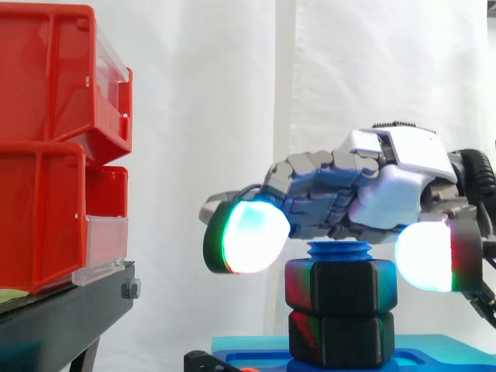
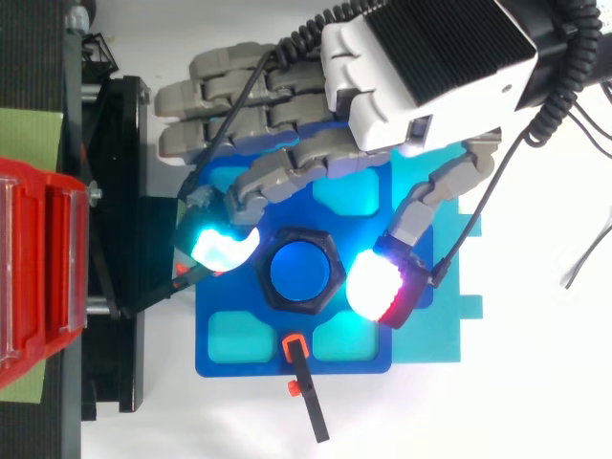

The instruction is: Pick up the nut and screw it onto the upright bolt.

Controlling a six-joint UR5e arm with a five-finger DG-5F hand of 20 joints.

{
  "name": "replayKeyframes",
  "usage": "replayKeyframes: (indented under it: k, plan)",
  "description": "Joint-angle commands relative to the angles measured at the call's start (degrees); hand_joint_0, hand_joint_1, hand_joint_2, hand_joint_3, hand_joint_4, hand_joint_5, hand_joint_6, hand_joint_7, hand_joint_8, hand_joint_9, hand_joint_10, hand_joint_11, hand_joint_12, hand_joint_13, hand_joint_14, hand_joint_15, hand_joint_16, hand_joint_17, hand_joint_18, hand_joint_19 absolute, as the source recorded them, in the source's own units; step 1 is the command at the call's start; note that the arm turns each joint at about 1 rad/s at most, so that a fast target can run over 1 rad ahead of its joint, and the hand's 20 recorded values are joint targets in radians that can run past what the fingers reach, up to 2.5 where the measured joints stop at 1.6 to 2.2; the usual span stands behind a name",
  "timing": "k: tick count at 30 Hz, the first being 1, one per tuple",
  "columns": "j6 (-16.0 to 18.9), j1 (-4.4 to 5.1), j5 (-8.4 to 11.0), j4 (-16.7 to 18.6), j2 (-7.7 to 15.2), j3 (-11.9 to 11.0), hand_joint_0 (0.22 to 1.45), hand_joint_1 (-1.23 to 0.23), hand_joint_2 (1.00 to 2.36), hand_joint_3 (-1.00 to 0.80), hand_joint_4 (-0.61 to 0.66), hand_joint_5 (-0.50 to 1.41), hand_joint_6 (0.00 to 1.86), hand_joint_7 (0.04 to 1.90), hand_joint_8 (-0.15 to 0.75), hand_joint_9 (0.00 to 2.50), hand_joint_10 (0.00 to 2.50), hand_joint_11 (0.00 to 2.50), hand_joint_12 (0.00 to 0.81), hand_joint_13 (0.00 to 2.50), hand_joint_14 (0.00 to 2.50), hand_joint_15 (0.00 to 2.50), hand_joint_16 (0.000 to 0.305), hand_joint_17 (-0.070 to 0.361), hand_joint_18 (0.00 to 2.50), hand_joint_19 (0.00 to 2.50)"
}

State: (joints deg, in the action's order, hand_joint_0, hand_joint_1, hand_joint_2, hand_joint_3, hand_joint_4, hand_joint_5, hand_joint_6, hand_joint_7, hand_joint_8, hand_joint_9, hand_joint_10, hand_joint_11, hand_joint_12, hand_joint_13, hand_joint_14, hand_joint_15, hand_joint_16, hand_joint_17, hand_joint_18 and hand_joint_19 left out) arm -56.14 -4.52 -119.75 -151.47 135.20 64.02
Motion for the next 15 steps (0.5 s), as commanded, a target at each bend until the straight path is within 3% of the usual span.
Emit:
replayKeyframes:
  k: [1,15]
  plan:
    - [-0.02,0.12,0.49,0.65,-0.02,1.02,0.36,-0.75,1.00,-0.50,0.07,-0.30,0.50,0.65,0.208,0.00,0.00,0.00,0.363,0.00,0.00,0.00,0.052,0.118,0.00,0.00]
    - [-2.04,0.04,1.19,1.27,0.07,1.11,0.38,-0.82,1.00,-0.50,0.04,-0.30,0.50,0.63,0.194,0.00,0.00,0.00,0.349,0.00,0.00,0.00,0.050,0.113,0.00,0.00]
